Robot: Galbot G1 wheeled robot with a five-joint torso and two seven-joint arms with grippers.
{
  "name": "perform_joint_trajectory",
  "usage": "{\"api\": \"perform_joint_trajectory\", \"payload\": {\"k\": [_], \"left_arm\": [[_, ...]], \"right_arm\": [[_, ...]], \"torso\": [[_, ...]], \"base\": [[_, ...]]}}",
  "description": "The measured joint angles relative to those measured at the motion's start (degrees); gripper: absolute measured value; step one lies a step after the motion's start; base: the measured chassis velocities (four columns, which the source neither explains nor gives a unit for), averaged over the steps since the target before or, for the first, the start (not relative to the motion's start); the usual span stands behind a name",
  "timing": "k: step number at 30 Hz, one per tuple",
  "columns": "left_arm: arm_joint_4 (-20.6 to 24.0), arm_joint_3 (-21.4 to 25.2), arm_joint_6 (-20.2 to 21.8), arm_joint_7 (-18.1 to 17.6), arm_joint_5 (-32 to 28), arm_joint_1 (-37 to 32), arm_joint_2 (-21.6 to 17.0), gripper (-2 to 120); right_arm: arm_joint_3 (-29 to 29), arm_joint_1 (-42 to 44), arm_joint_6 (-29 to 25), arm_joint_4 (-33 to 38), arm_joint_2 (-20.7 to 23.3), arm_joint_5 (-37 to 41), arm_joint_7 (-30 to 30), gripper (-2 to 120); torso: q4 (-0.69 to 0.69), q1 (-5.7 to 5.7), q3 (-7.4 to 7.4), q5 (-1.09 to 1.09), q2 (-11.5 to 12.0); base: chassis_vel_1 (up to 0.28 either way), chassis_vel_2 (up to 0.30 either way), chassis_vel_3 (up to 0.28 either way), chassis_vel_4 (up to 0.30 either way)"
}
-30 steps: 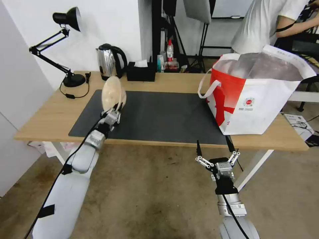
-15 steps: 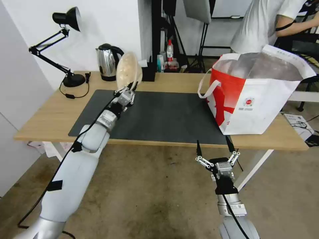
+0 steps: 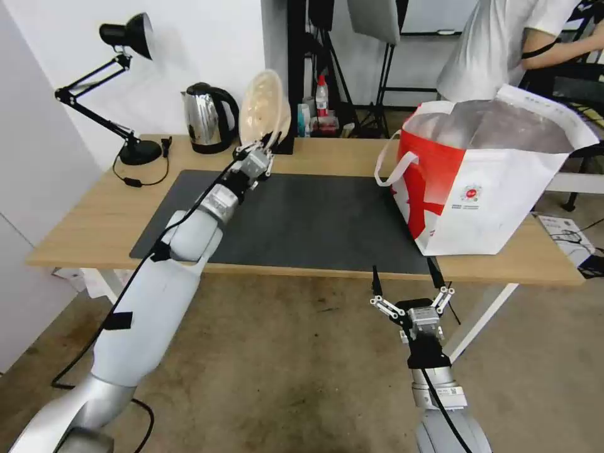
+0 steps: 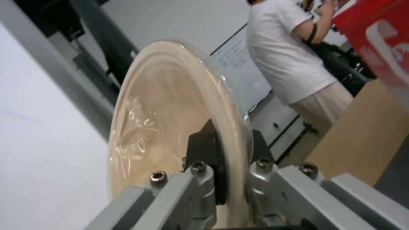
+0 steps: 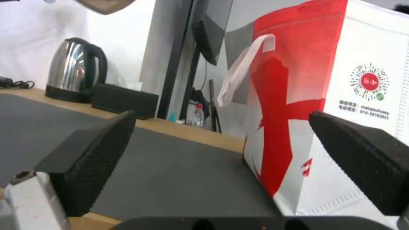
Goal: Pick up the trash from the table and place it into the takeout bag.
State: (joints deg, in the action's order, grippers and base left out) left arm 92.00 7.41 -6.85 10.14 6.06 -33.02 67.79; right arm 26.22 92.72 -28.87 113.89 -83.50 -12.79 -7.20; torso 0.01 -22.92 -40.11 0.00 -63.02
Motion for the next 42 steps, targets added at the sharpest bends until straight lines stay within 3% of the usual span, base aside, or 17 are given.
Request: {"api": "perform_joint_trajectory", "payload": {"k": [8,12,22,32,42], "left_arm": [[-3.7,-7.48,-0.01,-1.0,-0.58,8.43,1.36,3],[-8.75,-14.8,-0.28,-1.8,-1.09,15.43,4.72,3],[-17.74,-22.93,-2.72,-2.69,-0.96,23.38,11.37,3],[-23.78,-33.02,-5.6,-3.84,-1.11,31.84,13.96,3],[-27.03,-37.47,-6.9,-4.84,-0.57,33.68,15.97,3]], "right_arm": [[0.0,0.0,0.0,0.0,0.0,0.0,0.0,100],[0.01,0.0,0.0,0.0,0.0,0.0,0.0,100],[0.0,0.0,0.0,0.0,0.0,0.0,0.0,100],[0.0,0.0,0.0,0.0,0.0,0.0,0.0,100],[0.0,0.0,0.0,0.0,0.0,0.0,0.0,100]], "torso": [[0.0,0.0,0.0,0.01,0.0],[-0.02,0.01,0.0,0.01,0.0],[0.0,0.01,0.0,0.0,0.0],[0.0,0.01,0.01,0.01,-0.01],[-0.01,0.0,0.0,0.0,-0.01]], "base": [[0.0,0.0,0.0,0.0],[0.0,0.0,0.0,0.0],[0.0,0.0,0.0,0.0],[0.0,0.0,0.0,0.0],[0.0,0.0,0.0,0.0]]}}
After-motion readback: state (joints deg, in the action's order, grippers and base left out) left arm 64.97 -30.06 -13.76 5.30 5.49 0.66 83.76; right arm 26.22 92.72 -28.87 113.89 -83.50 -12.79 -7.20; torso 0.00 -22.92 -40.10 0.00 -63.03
